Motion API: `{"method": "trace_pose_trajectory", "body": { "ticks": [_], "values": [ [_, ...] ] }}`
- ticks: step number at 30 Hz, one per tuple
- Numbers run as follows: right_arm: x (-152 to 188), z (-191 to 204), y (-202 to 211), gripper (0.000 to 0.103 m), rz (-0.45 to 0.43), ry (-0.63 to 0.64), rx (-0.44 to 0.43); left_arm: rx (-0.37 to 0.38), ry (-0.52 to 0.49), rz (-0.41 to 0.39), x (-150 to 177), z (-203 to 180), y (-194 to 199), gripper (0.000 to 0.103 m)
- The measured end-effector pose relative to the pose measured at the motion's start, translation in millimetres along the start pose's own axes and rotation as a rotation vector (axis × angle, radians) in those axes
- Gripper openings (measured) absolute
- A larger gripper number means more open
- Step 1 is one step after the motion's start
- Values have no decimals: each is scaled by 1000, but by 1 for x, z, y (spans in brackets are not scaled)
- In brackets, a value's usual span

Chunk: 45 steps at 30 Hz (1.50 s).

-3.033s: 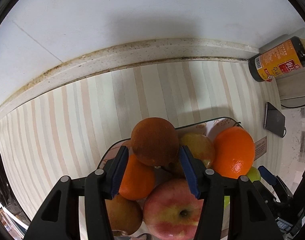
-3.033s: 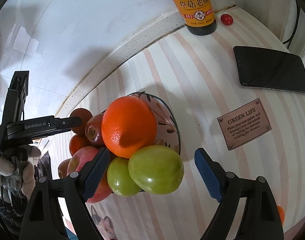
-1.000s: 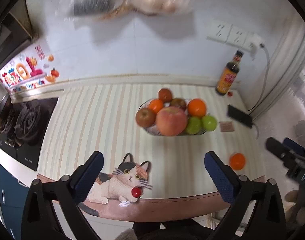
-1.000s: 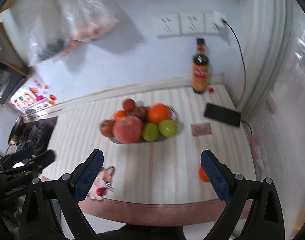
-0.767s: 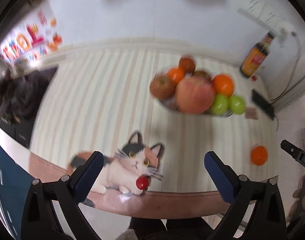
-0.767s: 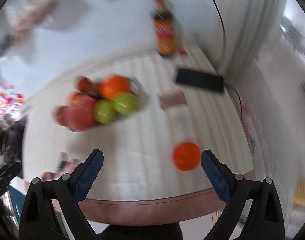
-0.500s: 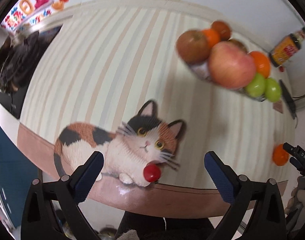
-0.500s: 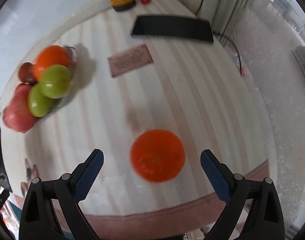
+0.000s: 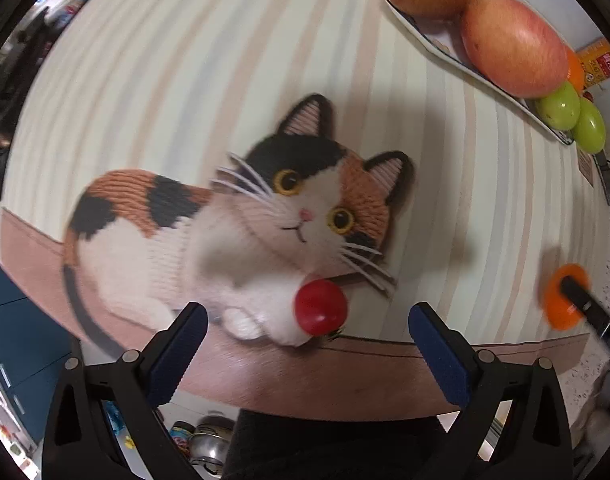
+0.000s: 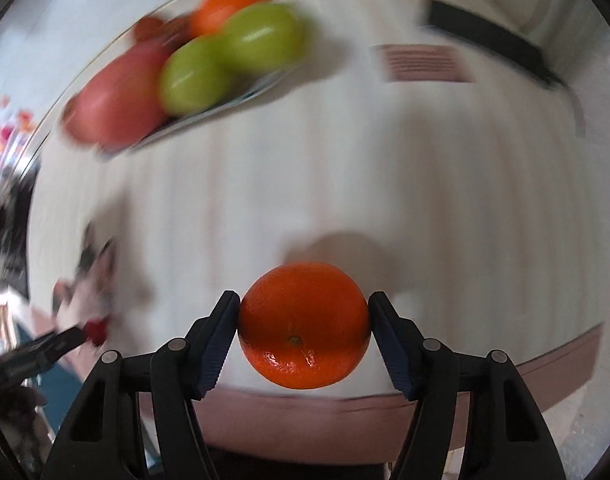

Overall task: Organize fruits
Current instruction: 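Grasp the small orange with the right tool while the left tool grasps the tomato, then carry the small orange and tomato onto the plate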

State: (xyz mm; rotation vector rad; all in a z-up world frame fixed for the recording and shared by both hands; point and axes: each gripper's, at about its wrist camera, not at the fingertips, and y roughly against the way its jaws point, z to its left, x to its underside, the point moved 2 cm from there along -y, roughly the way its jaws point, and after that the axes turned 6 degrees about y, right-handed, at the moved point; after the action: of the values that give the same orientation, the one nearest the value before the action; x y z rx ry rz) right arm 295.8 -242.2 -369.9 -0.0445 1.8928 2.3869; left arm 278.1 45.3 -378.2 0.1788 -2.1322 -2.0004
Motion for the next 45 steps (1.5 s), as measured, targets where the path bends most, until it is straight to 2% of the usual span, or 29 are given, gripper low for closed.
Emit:
{"method": "trace_pose_trajectory", "body": {
  "ticks": [3, 5, 8, 12, 22, 27, 30, 35, 37, 39, 42, 45],
  "values": [
    [6, 25, -11, 69, 26, 59, -17, 11, 6, 10, -1, 1, -6, 80],
    [10, 36, -16, 69, 42, 84, -14, 17, 10, 28, -1, 2, -11, 52],
    [9, 50, -20, 69, 47, 128, 10, 18, 6, 44, -1, 4, -17, 37],
    [5, 57, -25, 69, 59, 137, 10, 30, -4, 37, 0, 5, -18, 29],
    [5, 48, -25, 69, 99, 82, -22, 42, -36, 3, -5, -3, -7, 28],
    [7, 40, -22, 70, 116, 52, -47, 43, -63, 10, -8, -16, -8, 28],
    [4, 39, -21, 78, 130, 47, -58, 46, -73, 17, -10, -23, -10, 28],
    [5, 37, -16, 79, 139, 34, -75, 52, -98, 22, -12, -35, -8, 28],
    [6, 37, -18, 77, 134, 39, -77, 55, -106, 26, -14, -40, -8, 28],
    [5, 39, -20, 68, 107, 44, -83, 57, -112, 26, -16, -45, -5, 28],
    [4, 44, -19, 68, 79, 66, -65, 71, -117, 25, -14, -52, -1, 28],
    [1, 45, -16, 68, 68, 46, -93, 104, -121, 19, -12, -55, 15, 28]
  ]
}}
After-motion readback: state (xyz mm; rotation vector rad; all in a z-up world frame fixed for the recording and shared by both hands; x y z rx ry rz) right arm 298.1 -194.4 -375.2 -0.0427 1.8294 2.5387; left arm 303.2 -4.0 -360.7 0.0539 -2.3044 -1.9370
